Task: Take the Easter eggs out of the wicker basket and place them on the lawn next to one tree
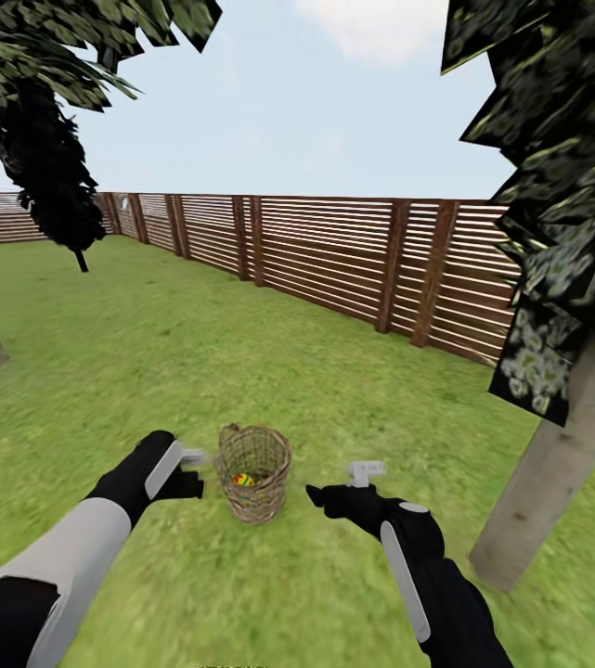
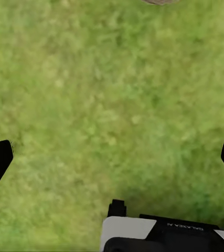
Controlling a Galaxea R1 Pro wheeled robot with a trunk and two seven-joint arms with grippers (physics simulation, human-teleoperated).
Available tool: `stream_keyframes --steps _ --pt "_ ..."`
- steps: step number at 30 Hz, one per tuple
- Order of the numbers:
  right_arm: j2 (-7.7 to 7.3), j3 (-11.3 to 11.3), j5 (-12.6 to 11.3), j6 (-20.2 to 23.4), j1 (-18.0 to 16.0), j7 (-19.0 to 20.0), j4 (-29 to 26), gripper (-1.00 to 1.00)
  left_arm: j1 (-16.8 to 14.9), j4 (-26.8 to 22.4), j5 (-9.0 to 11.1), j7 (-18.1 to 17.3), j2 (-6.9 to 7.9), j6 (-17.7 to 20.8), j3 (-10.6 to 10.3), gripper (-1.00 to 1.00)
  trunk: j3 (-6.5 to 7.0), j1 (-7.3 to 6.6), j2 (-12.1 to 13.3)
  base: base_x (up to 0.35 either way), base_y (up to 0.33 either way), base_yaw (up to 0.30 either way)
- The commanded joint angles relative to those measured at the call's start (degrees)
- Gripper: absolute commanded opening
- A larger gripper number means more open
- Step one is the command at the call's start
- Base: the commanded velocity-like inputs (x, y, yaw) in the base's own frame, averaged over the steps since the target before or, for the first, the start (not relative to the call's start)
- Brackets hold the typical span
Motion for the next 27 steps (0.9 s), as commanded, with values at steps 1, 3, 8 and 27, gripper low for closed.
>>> stream_keyframes --steps 1,3,8,27 --pt "0.01 -0.03 -0.52 0.31 -0.04 -0.16 -0.06 1.00 0.00 -0.16 0.58 0.48 0.09 0.11 -0.47 1.00 -0.10 0.02 -0.08 0.000 0.000 0.290" --pt "0.02 -0.03 -0.52 0.31 -0.04 -0.13 -0.06 1.00 0.04 -0.26 0.56 0.42 0.13 0.09 -0.46 1.00 -0.10 0.02 -0.08 0.000 0.000 0.290" --pt "0.01 -0.04 -0.54 0.31 -0.04 -0.09 -0.06 1.00 0.07 -0.28 0.61 0.41 1.05 -1.23 -0.31 1.00 -0.10 0.02 -0.08 0.048 0.041 0.184" --pt "0.01 0.01 -0.61 0.31 -0.04 -0.08 -0.06 1.00 0.07 -0.26 0.64 0.06 1.69 -1.82 -0.28 1.00 0.03 0.02 -0.08 0.221 0.209 -0.027"
